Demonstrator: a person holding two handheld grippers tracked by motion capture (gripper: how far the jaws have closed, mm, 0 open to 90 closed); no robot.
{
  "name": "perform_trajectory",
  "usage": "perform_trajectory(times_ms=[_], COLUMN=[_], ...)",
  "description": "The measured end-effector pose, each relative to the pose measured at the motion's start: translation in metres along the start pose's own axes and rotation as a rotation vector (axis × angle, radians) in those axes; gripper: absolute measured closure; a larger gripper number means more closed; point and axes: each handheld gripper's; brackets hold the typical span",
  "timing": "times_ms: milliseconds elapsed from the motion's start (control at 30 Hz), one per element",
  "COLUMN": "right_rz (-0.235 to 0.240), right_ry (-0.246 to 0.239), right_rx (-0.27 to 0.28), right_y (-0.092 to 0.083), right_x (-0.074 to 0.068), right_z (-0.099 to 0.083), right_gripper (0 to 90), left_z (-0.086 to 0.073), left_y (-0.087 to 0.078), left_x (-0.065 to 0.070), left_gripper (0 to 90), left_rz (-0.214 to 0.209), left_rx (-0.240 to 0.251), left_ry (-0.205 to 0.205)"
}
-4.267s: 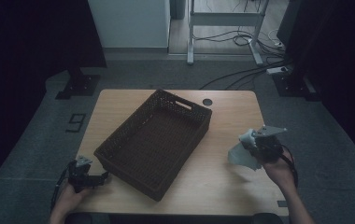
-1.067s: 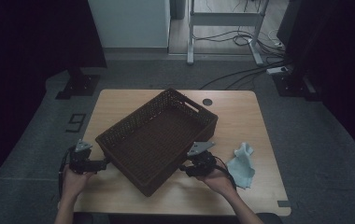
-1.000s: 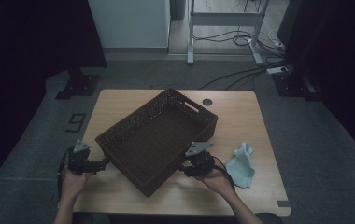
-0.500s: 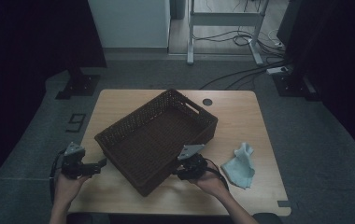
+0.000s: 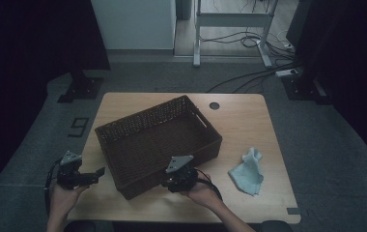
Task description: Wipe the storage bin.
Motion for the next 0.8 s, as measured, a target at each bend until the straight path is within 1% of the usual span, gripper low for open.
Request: perform_trajectory(times_ms=[33,67,133,167,233,333,467,600,633,667,700,733,800], right_rz=[0.002,0.009,0.01,0.008,-0.014,-0.045,-0.106,-0.171,-0.19,-0.211,-0.211,-0.249,-0.27], right_ry=[-0.001,0.004,0.021,0.029,0.04,0.064,0.119,0.176,0.191,0.208,0.208,0.231,0.249], right_rx=[0.0,-0.004,-0.008,-0.011,-0.025,-0.036,-0.047,-0.056,-0.054,-0.055,-0.055,-0.054,-0.05], right_y=[0.0,-0.001,-0.004,-0.007,-0.014,-0.027,-0.049,-0.07,-0.075,-0.081,-0.081,-0.089,-0.096], right_x=[0.0,0.0,0.003,0.005,0.01,0.018,0.035,0.054,0.058,0.064,0.064,0.072,0.078], right_z=[0.0,-0.001,-0.005,-0.01,-0.017,-0.031,-0.052,-0.073,-0.078,-0.083,-0.083,-0.091,-0.096], right_gripper=[54.2,50.0,48.7,47.4,45.4,43.1,38.8,34.1,32.4,30.7,30.7,28.3,26.5], left_z=[-0.002,-0.005,-0.01,-0.01,-0.016,-0.022,-0.028,-0.033,-0.033,-0.036,-0.036,-0.038,-0.04], left_y=[-0.001,-0.001,-0.003,-0.003,-0.005,-0.009,-0.013,-0.019,-0.019,-0.021,-0.021,-0.022,-0.024], left_x=[0.001,0.002,0.005,0.005,0.009,0.015,0.026,0.037,0.037,0.043,0.043,0.05,0.057], left_gripper=[0.0,0.0,0.0,0.0,0.0,0.0,0.0,0.0,0.0,0.0,0.0,0.0,0.0], left_rz=[0.0,0.001,0.0,0.0,-0.015,-0.037,-0.063,-0.093,-0.093,-0.113,-0.113,-0.127,-0.138], left_rx=[-0.005,-0.011,-0.022,-0.022,-0.036,-0.038,-0.053,-0.046,-0.046,-0.042,-0.042,-0.041,-0.043], left_ry=[0.003,0.009,0.022,0.022,0.032,0.038,0.067,0.085,0.085,0.093,0.093,0.105,0.124])
Point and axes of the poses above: each handheld gripper's, and its own axes: y roughly forward along the jaws, z roughly out of its top, x roughly to its right, and after that the axes turned 6 degrees about -y, right-handed
